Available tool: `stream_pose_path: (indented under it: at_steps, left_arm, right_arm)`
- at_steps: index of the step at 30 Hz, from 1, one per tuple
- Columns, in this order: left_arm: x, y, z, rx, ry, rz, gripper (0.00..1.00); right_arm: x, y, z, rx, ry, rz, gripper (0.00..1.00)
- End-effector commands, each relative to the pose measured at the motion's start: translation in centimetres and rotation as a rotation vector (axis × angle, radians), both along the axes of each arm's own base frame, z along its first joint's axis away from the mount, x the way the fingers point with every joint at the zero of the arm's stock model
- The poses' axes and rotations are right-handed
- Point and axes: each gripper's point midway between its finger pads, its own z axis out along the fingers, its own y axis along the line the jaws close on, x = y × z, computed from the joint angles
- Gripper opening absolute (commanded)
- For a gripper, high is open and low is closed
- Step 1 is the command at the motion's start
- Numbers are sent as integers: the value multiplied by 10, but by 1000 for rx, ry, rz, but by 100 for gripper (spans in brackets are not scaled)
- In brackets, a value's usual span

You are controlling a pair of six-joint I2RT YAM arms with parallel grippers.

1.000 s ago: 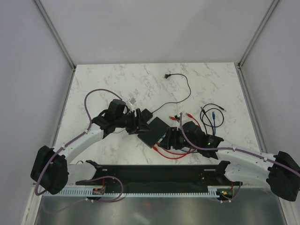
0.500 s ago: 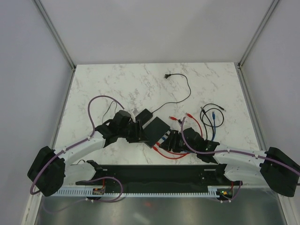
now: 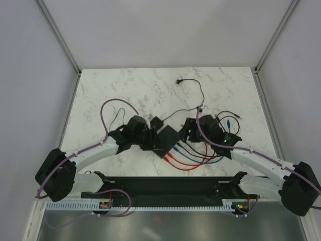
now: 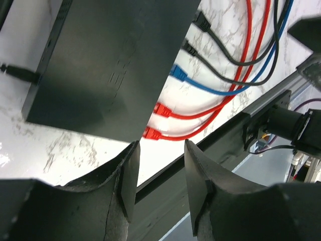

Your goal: Pull the plug from the switch port

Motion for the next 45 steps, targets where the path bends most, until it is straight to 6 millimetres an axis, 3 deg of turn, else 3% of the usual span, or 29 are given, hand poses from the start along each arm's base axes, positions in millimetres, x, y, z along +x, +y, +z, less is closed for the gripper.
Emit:
stream_pose_path:
  at_steps: [1,4,8,14,18,22,28,45]
  left_arm:
    - [24,-21,22,-38,-78,-18,48]
    - [36,-32,23,-32,-75,-26,48]
    - [43,-43,14,-25,-47,-41,48]
    - [50,-50,4,-23,-28,-42,47]
    - [50,-52,-4,-16,-11,-46,47]
    - [48,-53,-11,-14,4,-51,46]
    - [47,-54,-18,-12,16,-51,46]
    - [40,-54,-26,-22,34,-60,44]
  right_arm:
    - [8,-16,-8,-113,34,72,71]
    - [20,-25,-16,-145,76,72,86]
    - [26,-28,-29,-190,84,109,87]
    - [33,-38,-40,-110,79,112,78]
    - [34,-38,-45,-20,108,159,65]
    - [25,-26,-57,67,178,260,60]
    - [28,-21,-68,109,203,270,54]
    - [38,-23,-89,151,254,246,46]
